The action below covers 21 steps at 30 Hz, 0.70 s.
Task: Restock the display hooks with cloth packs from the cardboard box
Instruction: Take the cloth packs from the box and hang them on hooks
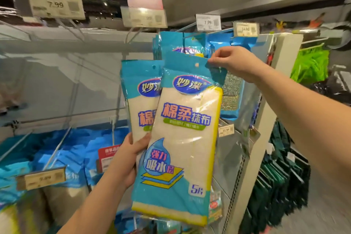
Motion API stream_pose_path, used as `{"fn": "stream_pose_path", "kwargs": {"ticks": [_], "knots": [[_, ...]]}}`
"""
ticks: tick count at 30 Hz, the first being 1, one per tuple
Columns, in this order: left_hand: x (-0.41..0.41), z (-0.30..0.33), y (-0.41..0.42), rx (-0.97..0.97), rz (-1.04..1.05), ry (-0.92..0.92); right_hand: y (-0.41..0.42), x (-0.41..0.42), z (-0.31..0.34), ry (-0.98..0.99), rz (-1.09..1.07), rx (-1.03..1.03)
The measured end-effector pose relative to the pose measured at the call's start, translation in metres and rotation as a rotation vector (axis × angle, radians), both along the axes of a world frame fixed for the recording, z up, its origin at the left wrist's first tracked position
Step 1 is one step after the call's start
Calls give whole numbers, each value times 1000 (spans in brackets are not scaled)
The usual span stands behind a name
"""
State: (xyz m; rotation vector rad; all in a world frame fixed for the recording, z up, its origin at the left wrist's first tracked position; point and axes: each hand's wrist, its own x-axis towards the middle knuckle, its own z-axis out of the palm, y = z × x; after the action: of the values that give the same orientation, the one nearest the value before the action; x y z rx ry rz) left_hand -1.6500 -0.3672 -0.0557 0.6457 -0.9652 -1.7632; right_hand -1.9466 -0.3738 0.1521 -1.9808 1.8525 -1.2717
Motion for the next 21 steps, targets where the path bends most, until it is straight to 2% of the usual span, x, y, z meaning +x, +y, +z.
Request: {"fn": "stream_pose_path", "kwargs": {"ticks": [2,6,14,17,21], "knots": [[-12,10,-6,-4,4,23,-14,-4,7,129,-95,-94],[-40,31,-14,1,38,80,-41,-12,16,267,-193,-322],[-73,51,-21,-34,168,97,-67,-31,28,491,-235,-790],[-85,58,-25,-73,187,93,-70,-36,36,534,-316,-849],[-97,63,-27,-79,220,96,-79,-39,42,606,-395,-822]]}}
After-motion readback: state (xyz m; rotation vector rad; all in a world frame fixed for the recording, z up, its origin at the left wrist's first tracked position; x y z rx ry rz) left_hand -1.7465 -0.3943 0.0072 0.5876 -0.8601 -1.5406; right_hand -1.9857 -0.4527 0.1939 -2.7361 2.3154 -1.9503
